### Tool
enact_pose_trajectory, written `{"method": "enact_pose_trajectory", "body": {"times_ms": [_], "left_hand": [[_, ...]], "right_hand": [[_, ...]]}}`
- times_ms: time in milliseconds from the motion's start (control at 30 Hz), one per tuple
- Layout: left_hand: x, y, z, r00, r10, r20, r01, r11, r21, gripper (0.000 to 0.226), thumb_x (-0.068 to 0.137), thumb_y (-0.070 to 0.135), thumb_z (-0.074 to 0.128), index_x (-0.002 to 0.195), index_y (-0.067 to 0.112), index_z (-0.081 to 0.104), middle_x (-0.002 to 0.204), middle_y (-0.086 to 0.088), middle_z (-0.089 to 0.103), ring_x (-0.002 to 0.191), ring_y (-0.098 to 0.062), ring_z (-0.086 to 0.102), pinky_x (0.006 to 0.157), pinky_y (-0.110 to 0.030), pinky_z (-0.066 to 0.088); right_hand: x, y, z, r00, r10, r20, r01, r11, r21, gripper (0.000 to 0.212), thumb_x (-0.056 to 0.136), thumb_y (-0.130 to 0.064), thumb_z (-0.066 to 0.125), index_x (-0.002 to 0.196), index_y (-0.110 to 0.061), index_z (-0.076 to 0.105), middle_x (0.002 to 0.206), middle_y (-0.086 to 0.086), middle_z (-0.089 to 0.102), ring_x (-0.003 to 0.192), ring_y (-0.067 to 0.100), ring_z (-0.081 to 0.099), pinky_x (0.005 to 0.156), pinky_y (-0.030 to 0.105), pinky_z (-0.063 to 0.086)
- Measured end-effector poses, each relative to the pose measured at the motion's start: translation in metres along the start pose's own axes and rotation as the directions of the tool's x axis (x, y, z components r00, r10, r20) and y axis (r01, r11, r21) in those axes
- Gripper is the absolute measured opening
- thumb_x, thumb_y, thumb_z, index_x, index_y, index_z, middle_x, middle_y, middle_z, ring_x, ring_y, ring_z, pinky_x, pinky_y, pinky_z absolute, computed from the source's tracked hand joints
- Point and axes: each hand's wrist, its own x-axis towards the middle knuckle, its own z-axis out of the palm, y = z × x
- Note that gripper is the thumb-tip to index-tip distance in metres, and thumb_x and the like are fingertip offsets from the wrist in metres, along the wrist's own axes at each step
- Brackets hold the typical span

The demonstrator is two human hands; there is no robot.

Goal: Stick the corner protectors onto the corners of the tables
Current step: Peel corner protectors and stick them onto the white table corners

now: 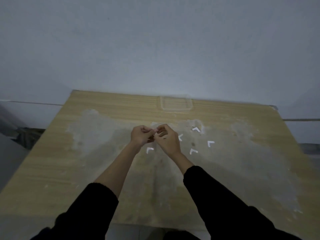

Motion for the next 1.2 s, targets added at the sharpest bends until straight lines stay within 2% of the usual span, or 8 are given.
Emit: {"method": "enact_pose_trajectory", "body": {"times_ms": [233, 433, 600, 733, 867, 933, 1033, 1200], "left_hand": [[-0.02, 0.019, -0.145, 0.99, 0.056, -0.132, -0.058, 0.998, -0.014, 0.025, 0.08, 0.006, 0.071, 0.066, 0.007, 0.051, 0.056, -0.007, 0.063, 0.043, -0.007, 0.062, 0.045, -0.019, 0.055], [-0.062, 0.034, -0.326, 0.939, 0.109, -0.327, -0.124, 0.992, -0.025, 0.028, 0.081, 0.014, 0.072, 0.065, 0.007, 0.05, 0.041, 0.001, 0.06, 0.037, -0.005, 0.06, 0.041, -0.018, 0.052], [-0.099, 0.033, -0.454, 0.817, 0.239, -0.524, -0.131, 0.963, 0.236, 0.027, 0.082, 0.029, 0.071, 0.068, 0.007, 0.061, 0.045, 0.004, 0.054, 0.042, -0.006, 0.048, 0.048, -0.02, 0.041], [-0.132, 0.031, -0.551, 0.736, 0.332, -0.589, -0.142, 0.928, 0.346, 0.011, 0.083, 0.016, 0.07, 0.079, 0.006, 0.069, 0.062, -0.002, 0.06, 0.048, 0.002, 0.053, 0.05, -0.01, 0.039], [-0.16, 0.02, -0.641, 0.667, 0.322, -0.672, -0.044, 0.917, 0.396, 0.021, 0.074, 0.018, 0.078, 0.085, 0.003, 0.068, 0.078, -0.01, 0.069, 0.069, -0.018, 0.064, 0.067, -0.033, 0.053], [-0.172, 0.014, -0.69, 0.59, 0.356, -0.725, 0.013, 0.893, 0.45, 0.026, 0.073, 0.019, 0.079, 0.089, 0.001, 0.069, 0.082, -0.014, 0.071, 0.073, -0.022, 0.066, 0.07, -0.036, 0.056], [-0.184, 0.015, -0.749, 0.54, 0.37, -0.755, 0.108, 0.86, 0.499, 0.023, 0.078, 0.017, 0.074, 0.097, 0.005, 0.069, 0.084, -0.014, 0.072, 0.078, -0.024, 0.068, 0.074, -0.037, 0.056], [-0.194, 0.02, -0.884, 0.466, 0.372, -0.803, 0.185, 0.846, 0.499, 0.019, 0.079, 0.017, 0.069, 0.098, 0.016, 0.069, 0.069, -0.004, 0.067, 0.065, -0.017, 0.061, 0.062, -0.025, 0.044]], "right_hand": [[-0.01, -0.078, 0.107, 0.97, -0.142, 0.197, 0.123, 0.987, 0.105, 0.021, 0.069, 0.004, 0.076, 0.085, -0.004, 0.066, 0.073, 0.01, 0.067, 0.057, -0.005, 0.06, 0.06, 0.011, 0.05], [-0.054, -0.174, 0.257, 0.89, -0.281, 0.36, 0.251, 0.959, 0.129, 0.02, 0.073, 0.004, 0.073, 0.09, -0.002, 0.066, 0.068, 0.001, 0.063, 0.053, -0.008, 0.059, 0.06, 0.009, 0.048], [-0.096, -0.234, 0.367, 0.855, -0.327, 0.403, 0.29, 0.945, 0.152, 0.013, 0.079, -0.001, 0.069, 0.091, -0.005, 0.066, 0.075, 0.007, 0.065, 0.067, 0.017, 0.062, 0.065, 0.021, 0.052], [-0.126, -0.281, 0.459, 0.792, -0.371, 0.485, 0.325, 0.929, 0.18, 0.012, 0.081, -0.011, 0.072, 0.09, -0.003, 0.068, 0.078, 0.006, 0.065, 0.075, 0.021, 0.064, 0.073, 0.034, 0.059], [-0.157, -0.32, 0.55, 0.698, -0.378, 0.607, 0.31, 0.925, 0.22, 0.014, 0.083, -0.007, 0.069, 0.094, 0.002, 0.07, 0.079, 0.009, 0.068, 0.066, 0.015, 0.06, 0.066, 0.017, 0.052], [-0.171, -0.338, 0.605, 0.642, -0.372, 0.671, 0.288, 0.928, 0.238, 0.013, 0.084, -0.002, 0.066, 0.095, 0.004, 0.07, 0.079, 0.01, 0.066, 0.066, 0.017, 0.06, 0.068, 0.023, 0.053], [-0.185, -0.363, 0.675, 0.579, -0.372, 0.725, 0.262, 0.927, 0.267, 0.013, 0.085, 0.003, 0.062, 0.096, 0.005, 0.069, 0.08, 0.012, 0.066, 0.073, 0.023, 0.062, 0.077, 0.036, 0.055], [-0.211, -0.427, 0.797, 0.48, -0.389, 0.786, 0.225, 0.921, 0.318, 0.012, 0.082, 0.004, 0.063, 0.092, 0.004, 0.071, 0.07, 0.009, 0.064, 0.058, 0.014, 0.058, 0.066, 0.025, 0.053]]}}
